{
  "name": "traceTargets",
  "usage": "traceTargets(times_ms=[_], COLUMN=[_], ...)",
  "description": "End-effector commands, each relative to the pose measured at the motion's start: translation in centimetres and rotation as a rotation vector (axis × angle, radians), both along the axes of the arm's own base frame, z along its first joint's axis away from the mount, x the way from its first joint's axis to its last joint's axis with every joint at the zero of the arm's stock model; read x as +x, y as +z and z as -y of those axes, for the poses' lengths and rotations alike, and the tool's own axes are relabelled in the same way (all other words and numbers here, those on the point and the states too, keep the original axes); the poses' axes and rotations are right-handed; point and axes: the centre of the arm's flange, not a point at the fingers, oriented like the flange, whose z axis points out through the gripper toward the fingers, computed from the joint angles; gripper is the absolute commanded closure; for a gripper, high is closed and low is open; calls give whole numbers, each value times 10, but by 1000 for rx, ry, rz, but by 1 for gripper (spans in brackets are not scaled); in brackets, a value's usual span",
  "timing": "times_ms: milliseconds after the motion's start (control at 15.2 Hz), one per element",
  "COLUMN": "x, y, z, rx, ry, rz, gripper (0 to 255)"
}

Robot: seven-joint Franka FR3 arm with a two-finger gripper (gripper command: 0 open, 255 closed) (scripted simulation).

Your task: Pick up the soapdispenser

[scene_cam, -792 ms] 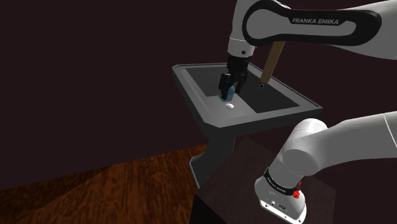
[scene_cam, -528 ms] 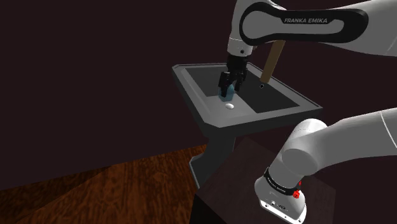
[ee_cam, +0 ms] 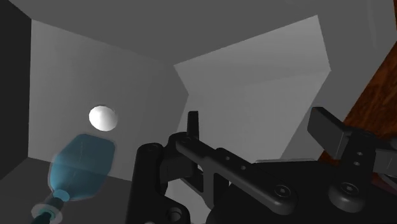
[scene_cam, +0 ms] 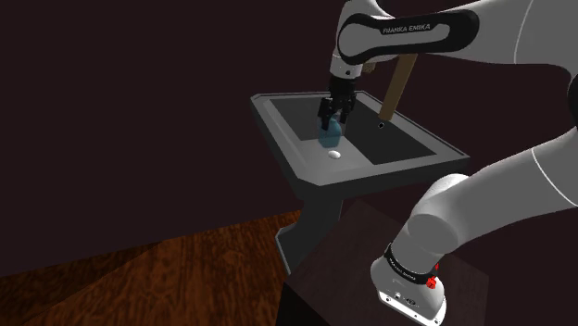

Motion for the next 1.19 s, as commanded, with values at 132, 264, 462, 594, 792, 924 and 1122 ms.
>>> traceTargets(times_ms=[132,264,462,594,792,924,1122], x=[25,38,56,67,85,96,112], y=[-8,-12,-18,-21,-26,-30,-34], z=[45,67,101,123,157,180,214], rx=[-10,-14,-20,-24,-31,-35,-41], ry=[-19,-28,-42,-51,-65,-74,-88], rz=[9,12,18,22,28,32,38], gripper=[0,0,0,0,0,0,0])
